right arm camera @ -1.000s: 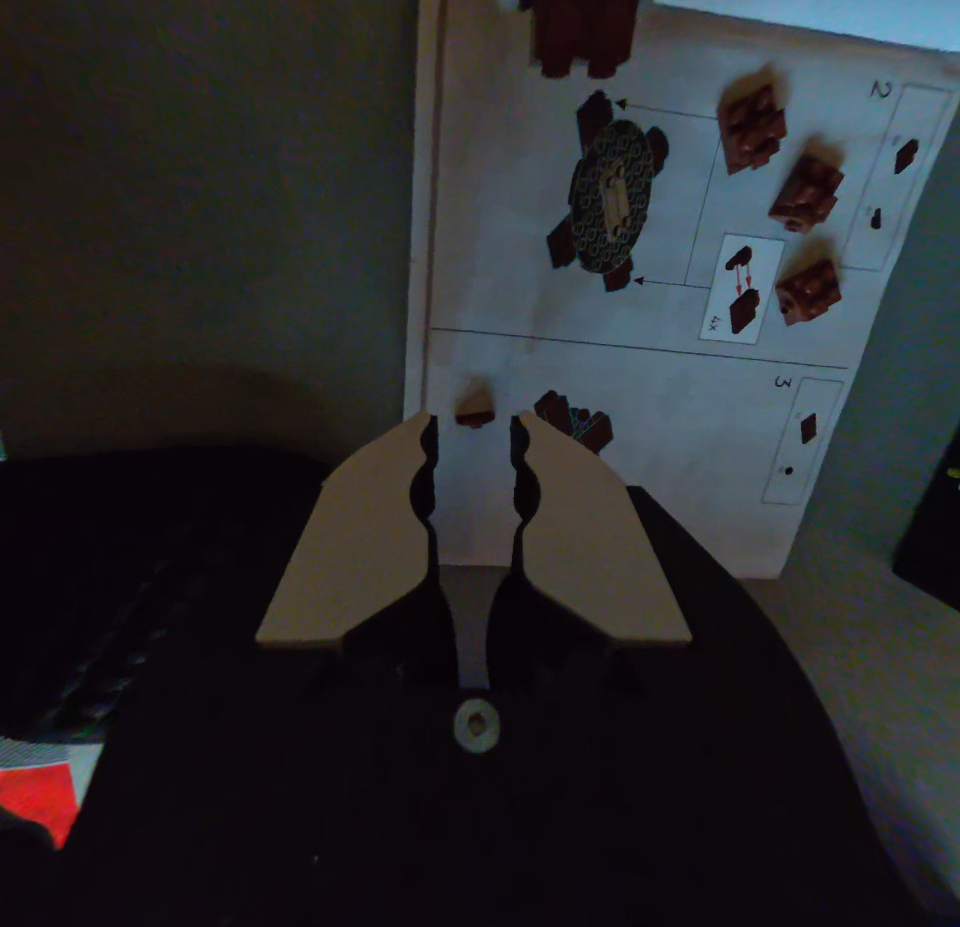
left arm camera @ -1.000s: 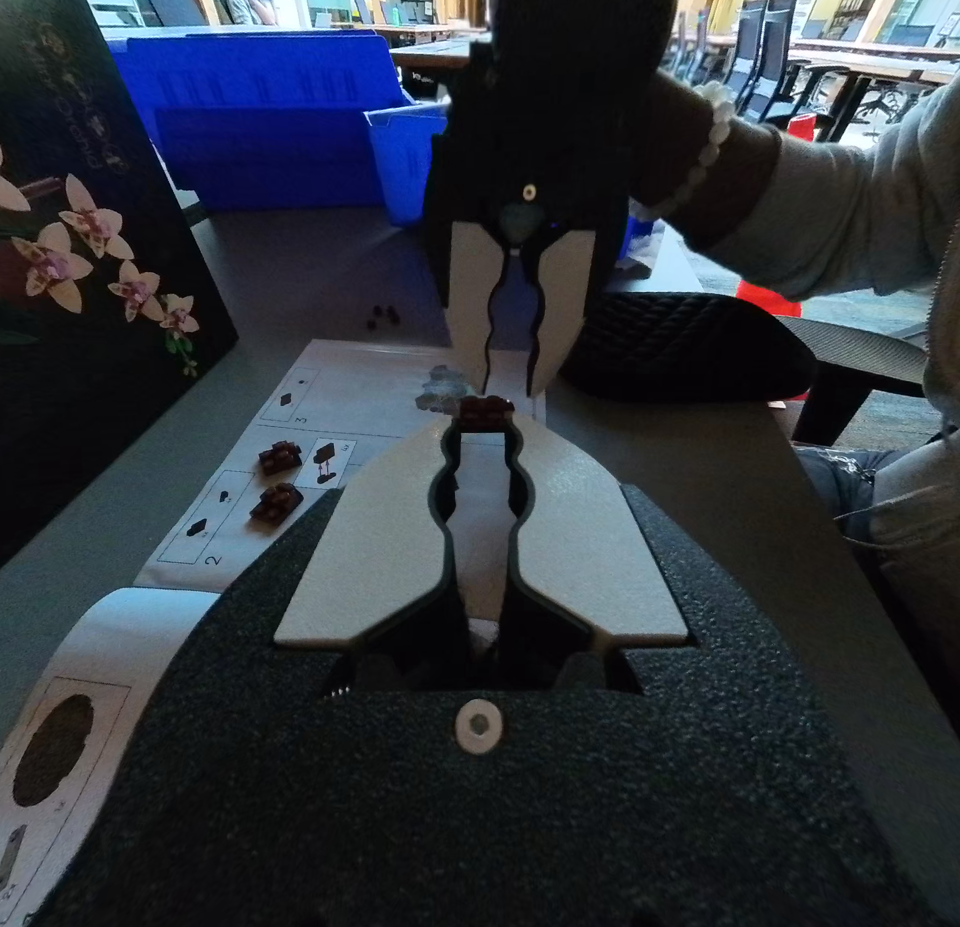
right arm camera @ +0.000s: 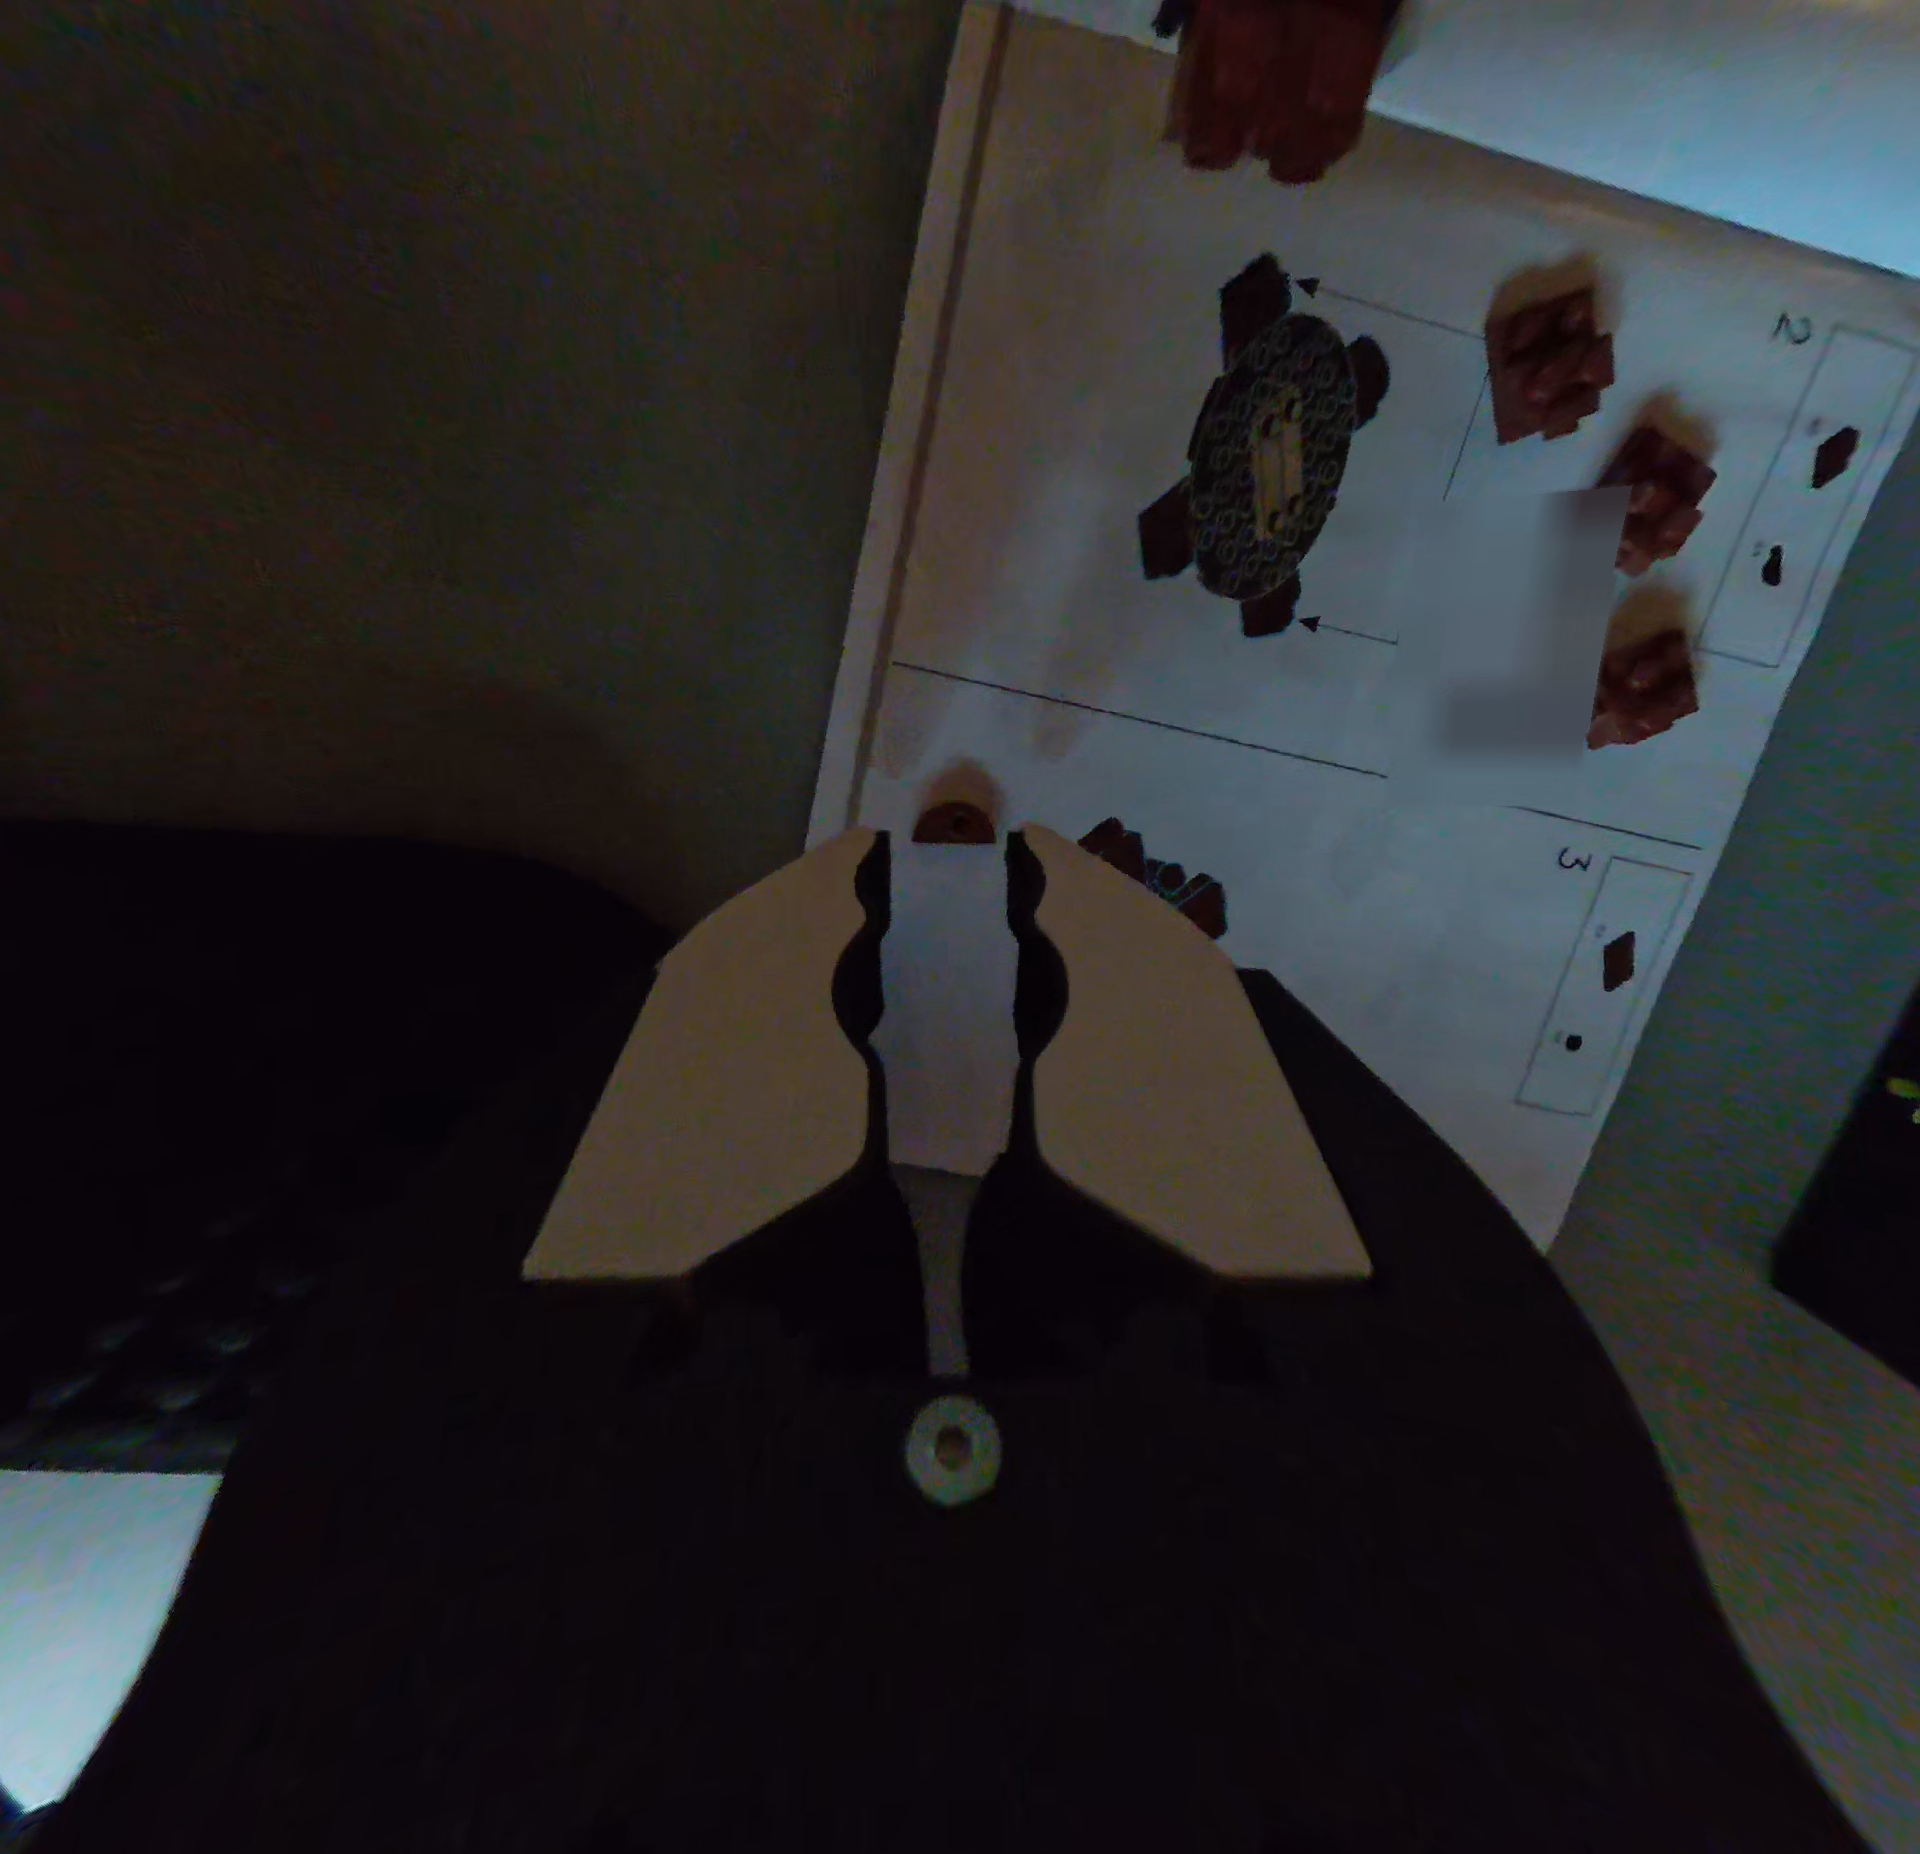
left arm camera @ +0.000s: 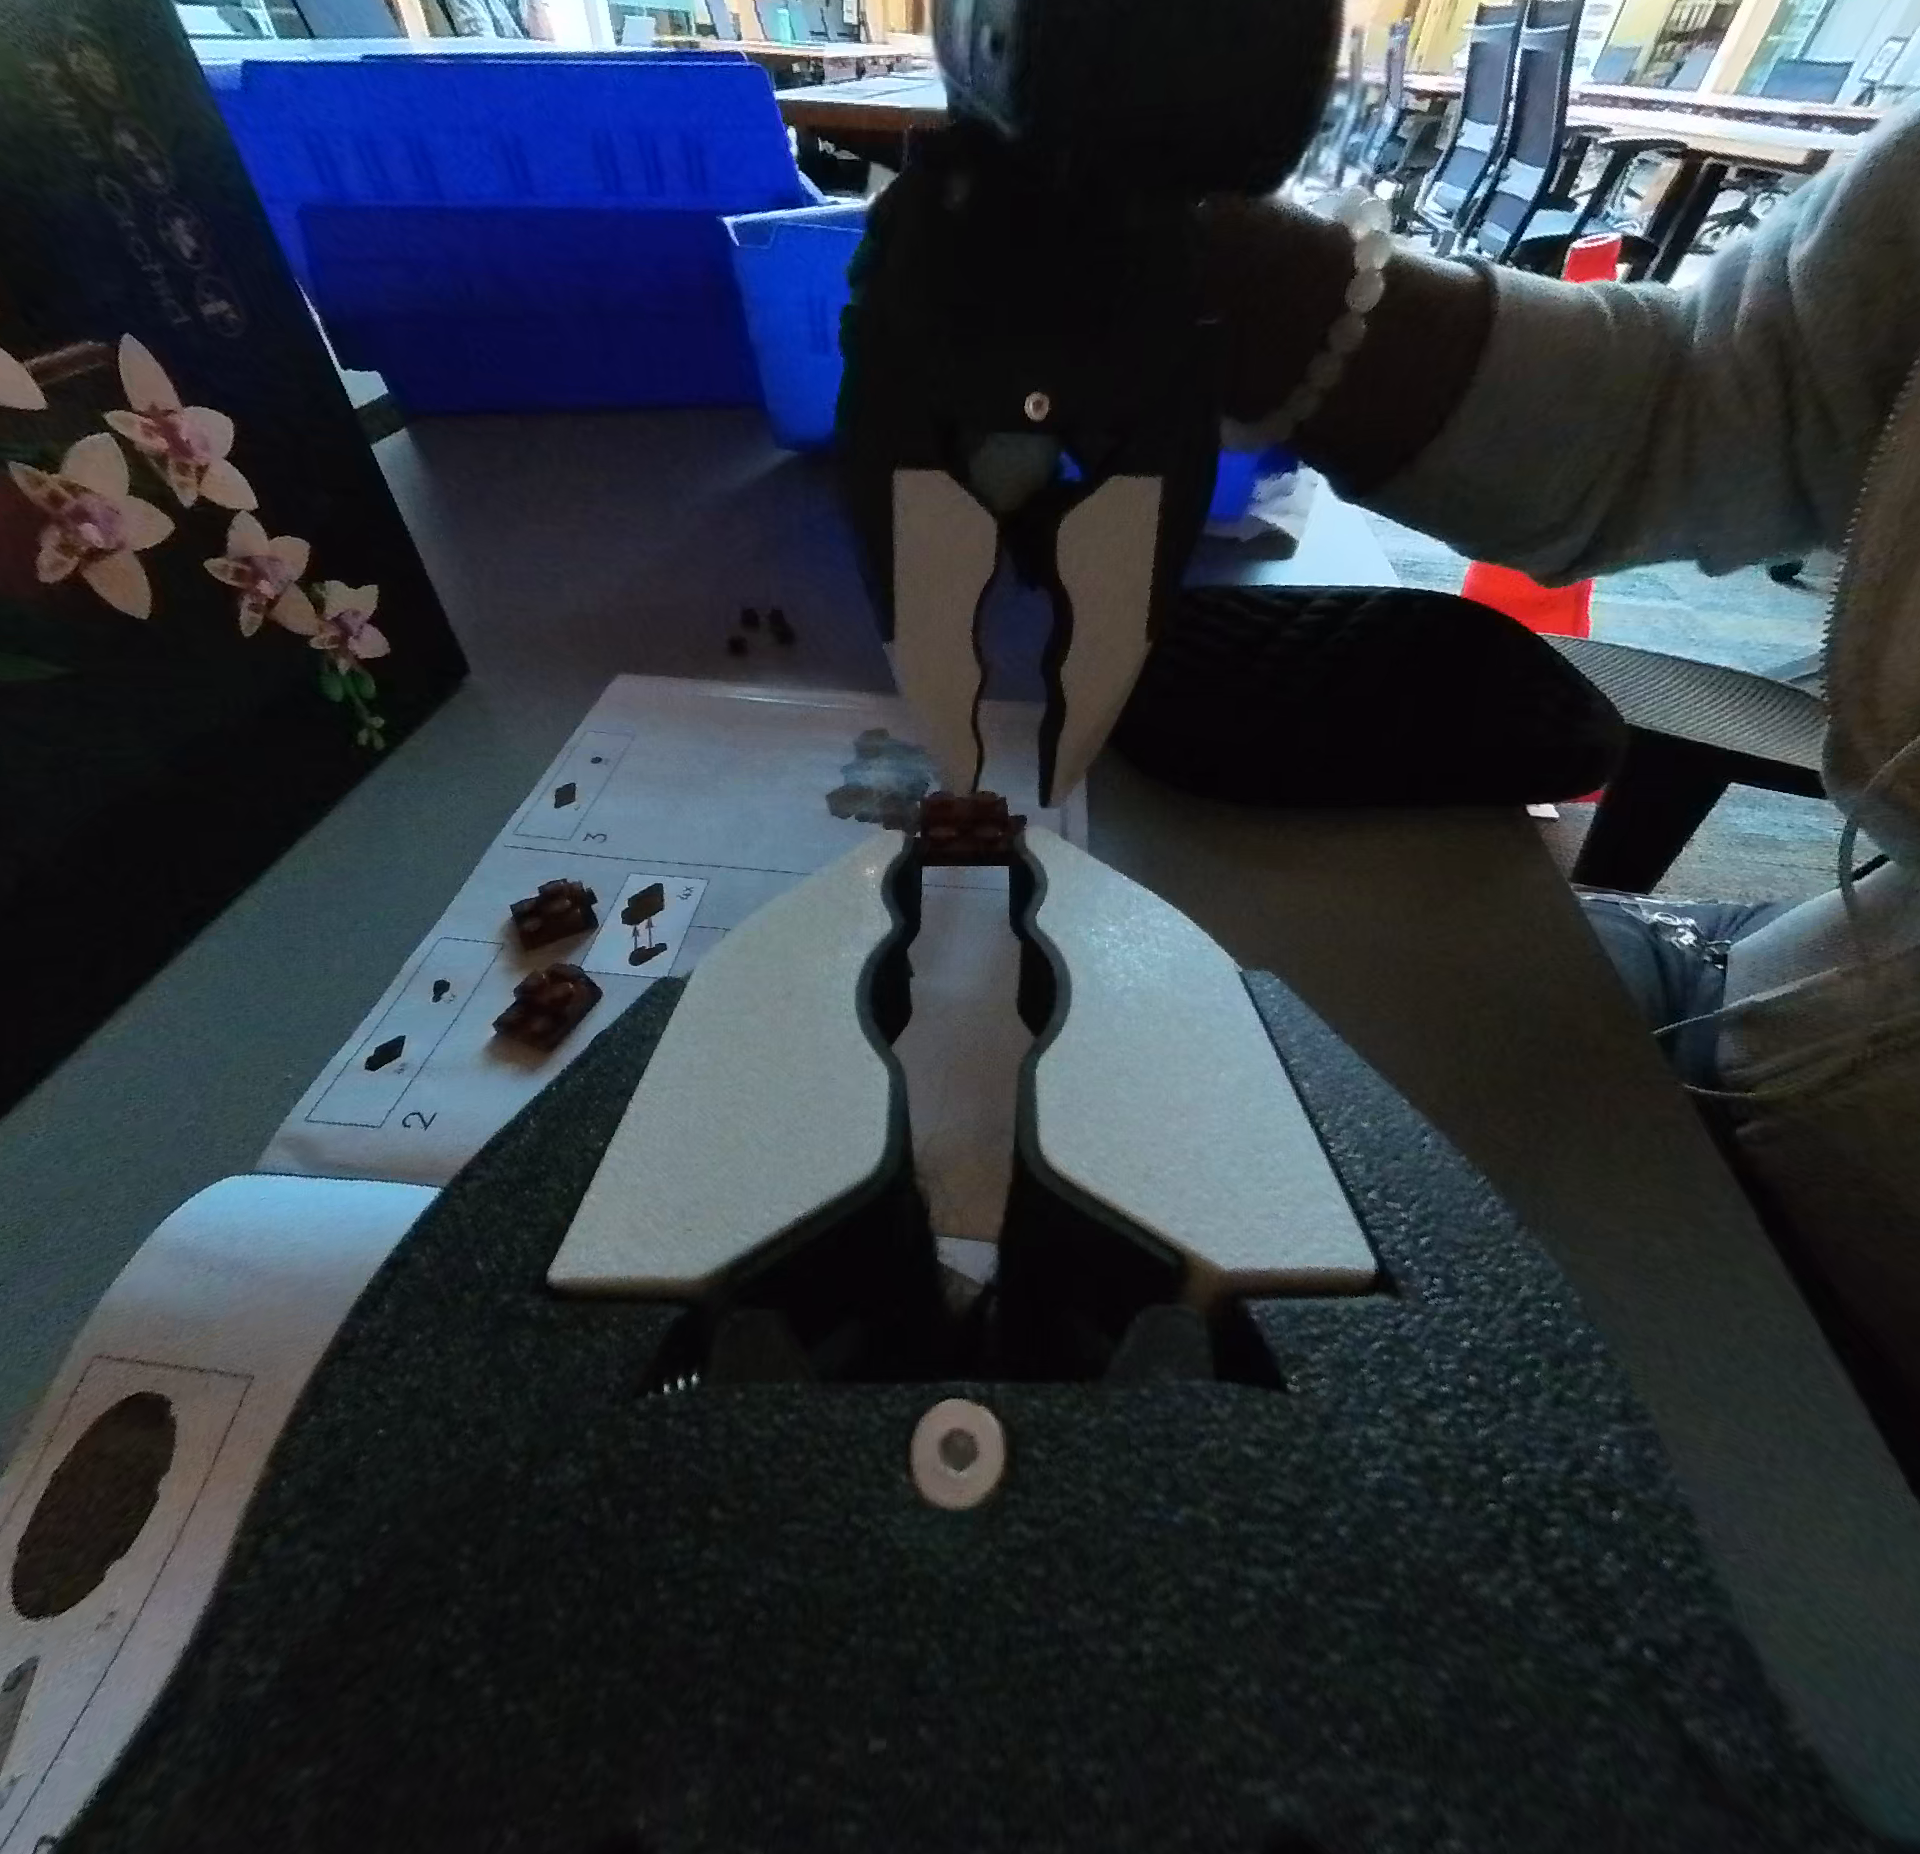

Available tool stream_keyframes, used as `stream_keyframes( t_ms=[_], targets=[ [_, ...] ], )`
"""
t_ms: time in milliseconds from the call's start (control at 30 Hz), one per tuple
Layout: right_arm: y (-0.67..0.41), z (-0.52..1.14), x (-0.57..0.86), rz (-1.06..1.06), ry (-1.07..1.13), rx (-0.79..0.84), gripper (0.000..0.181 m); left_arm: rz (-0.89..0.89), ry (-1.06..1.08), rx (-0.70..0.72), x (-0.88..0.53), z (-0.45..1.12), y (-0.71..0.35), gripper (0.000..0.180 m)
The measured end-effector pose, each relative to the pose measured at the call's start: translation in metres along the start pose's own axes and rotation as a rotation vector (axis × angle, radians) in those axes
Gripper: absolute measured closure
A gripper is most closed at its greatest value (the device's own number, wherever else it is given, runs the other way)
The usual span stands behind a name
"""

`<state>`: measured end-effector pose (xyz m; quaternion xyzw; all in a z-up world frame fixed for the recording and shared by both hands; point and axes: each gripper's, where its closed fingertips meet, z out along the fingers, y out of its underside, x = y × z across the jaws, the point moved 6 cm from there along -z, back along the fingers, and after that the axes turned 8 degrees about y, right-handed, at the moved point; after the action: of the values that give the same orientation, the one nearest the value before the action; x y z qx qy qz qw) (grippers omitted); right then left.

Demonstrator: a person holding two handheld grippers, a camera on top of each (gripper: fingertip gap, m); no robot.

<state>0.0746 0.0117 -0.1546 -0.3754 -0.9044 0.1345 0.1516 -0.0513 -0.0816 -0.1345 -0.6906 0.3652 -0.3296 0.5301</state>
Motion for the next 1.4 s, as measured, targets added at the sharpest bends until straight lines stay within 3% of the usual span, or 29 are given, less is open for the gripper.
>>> stream_keyframes(
  t_ms=[567, 667, 800, 867, 1067, 1400],
  targets=[
    [0.0, 0.008, 0.002, 0.002, -0.024, -0.036, 0.166, 0.004, -0.002, -0.007, 0.0, 0.001, 0.0, 0.165],
    [-0.005, -0.005, 0.007, 0.068, 0.085, 0.18, 0.167, 0.0, -0.015, 0.025, -0.002, -0.003, -0.001, 0.165],
    [-0.029, -0.048, 0.019, 0.293, 0.246, 0.785, 0.167, -0.044, 0.039, 0.182, 0.0, -0.009, -0.01, 0.165],
    [-0.036, -0.055, 0.016, 0.336, 0.243, 0.936, 0.167, -0.064, 0.083, 0.234, 0.002, -0.01, -0.013, 0.166],
    [-0.045, -0.047, 0.018, 0.484, 0.17, 1.153, 0.167, -0.032, 0.086, 0.328, 0.002, -0.013, -0.019, 0.166],
    [-0.05, -0.03, 0.017, 0.511, 0.144, 1.154, 0.167, -0.083, 0.073, 0.324, -0.001, -0.009, -0.016, 0.166]
  ],
)
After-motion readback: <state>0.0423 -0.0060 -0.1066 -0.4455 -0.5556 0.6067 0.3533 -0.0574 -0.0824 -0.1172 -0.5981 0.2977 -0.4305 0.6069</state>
